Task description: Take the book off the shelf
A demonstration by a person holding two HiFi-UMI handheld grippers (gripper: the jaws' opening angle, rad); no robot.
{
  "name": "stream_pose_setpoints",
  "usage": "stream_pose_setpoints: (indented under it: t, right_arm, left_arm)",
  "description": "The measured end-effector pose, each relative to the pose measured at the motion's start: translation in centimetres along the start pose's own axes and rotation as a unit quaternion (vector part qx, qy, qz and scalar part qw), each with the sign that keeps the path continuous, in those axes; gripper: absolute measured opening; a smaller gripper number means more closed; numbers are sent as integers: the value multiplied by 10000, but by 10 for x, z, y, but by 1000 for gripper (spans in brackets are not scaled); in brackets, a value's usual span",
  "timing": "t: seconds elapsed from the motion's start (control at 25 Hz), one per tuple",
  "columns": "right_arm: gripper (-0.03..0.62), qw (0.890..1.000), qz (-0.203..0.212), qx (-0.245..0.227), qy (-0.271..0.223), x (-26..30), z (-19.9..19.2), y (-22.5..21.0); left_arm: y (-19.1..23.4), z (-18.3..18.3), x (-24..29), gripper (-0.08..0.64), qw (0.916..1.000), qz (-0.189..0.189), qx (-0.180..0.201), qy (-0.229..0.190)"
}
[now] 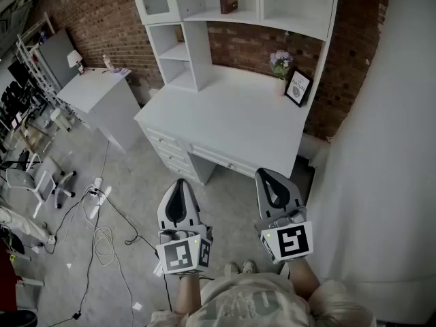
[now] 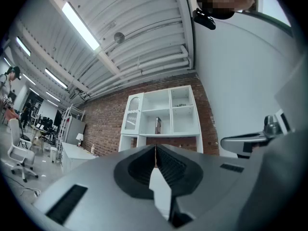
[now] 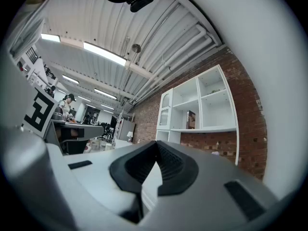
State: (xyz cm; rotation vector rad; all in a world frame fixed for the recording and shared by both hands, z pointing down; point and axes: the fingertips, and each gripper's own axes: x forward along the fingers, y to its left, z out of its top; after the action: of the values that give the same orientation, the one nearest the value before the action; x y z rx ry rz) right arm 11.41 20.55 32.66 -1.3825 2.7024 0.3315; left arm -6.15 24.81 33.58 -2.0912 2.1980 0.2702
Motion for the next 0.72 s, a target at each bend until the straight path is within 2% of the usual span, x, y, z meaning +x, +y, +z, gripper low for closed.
stream_pose_setpoints:
  t: [0.28, 0.48, 0.72]
  right_arm:
    - [15, 9997, 70, 207, 90, -6, -5, -4]
    - [15, 9994, 178, 243, 143, -10, -8, 0]
    - [15, 9982, 204, 539, 134, -11, -16, -5]
  left_arm:
    - [-13, 1, -9, 17, 9999, -121, 87, -42]
    - [-12, -4, -16, 17, 9999, -40, 75, 97]
    - [-8, -11, -16, 17, 9998, 102, 84, 166]
